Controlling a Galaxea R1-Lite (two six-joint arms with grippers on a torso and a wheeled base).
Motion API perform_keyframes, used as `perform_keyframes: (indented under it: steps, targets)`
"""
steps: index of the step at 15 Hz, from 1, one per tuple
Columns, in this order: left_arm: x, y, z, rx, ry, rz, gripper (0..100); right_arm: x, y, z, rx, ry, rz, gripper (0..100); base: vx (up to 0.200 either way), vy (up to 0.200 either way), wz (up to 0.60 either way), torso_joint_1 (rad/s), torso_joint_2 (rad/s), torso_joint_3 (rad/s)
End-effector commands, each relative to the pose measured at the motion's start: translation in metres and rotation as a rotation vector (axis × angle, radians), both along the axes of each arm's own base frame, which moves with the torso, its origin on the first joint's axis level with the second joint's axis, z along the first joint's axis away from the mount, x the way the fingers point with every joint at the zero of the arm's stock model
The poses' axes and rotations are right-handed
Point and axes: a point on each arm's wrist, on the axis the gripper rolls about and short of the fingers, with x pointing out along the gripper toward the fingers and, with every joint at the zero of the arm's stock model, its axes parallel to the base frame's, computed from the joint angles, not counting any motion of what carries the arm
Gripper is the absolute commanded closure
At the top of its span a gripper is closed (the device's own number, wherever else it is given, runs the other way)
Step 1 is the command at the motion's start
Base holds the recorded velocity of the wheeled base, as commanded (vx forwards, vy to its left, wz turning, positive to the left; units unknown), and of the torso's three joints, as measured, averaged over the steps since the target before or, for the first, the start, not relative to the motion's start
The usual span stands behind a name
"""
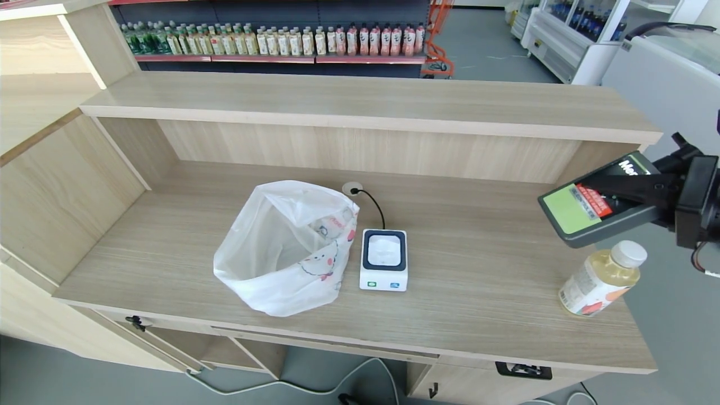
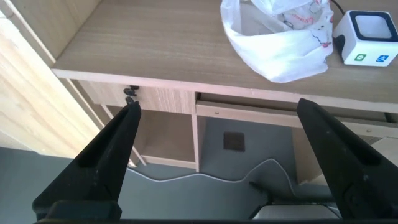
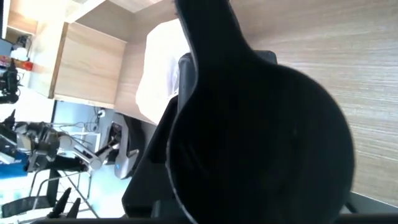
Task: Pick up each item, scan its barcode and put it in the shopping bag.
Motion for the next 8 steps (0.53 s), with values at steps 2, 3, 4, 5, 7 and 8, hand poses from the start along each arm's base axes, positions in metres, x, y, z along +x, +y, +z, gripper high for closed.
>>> perform_keyframes:
  steps: [2, 3, 4, 5, 7, 8]
  targets:
    - [0.000, 0.000, 0.000, 0.000, 0.000, 0.000, 0, 0.051, 0.014, -0.011, -0.012, 0.071, 0.032, 100, 0.000, 0.200, 0.00, 0.002, 0.00, 0.002]
    - [0.000, 0.000, 0.000, -0.001, 0.000, 0.000, 0, 0.058, 0.018, -0.015, -0.016, 0.085, 0.047, 100, 0.000, 0.200, 0.00, 0.012, 0.01, -0.002]
    - [0.000, 0.000, 0.000, -0.001, 0.000, 0.000, 0, 0.066, 0.025, -0.022, -0.022, 0.105, 0.065, 100, 0.000, 0.200, 0.00, -0.002, 0.00, 0.002]
    - [0.000, 0.000, 0.000, -0.001, 0.000, 0.000, 0, 0.074, 0.029, -0.029, -0.027, 0.120, 0.073, 100, 0.000, 0.200, 0.00, 0.002, 0.00, -0.002]
    - [0.000, 0.000, 0.000, 0.000, 0.000, 0.000, 0, 0.095, 0.043, -0.047, -0.044, 0.134, 0.078, 100, 0.000, 0.100, 0.00, 0.001, 0.00, -0.001]
    - [0.000, 0.000, 0.000, 0.000, 0.000, 0.000, 0, 0.101, 0.047, -0.056, -0.072, 0.133, 0.089, 100, 0.000, 0.000, 0.00, 0.000, 0.00, 0.000]
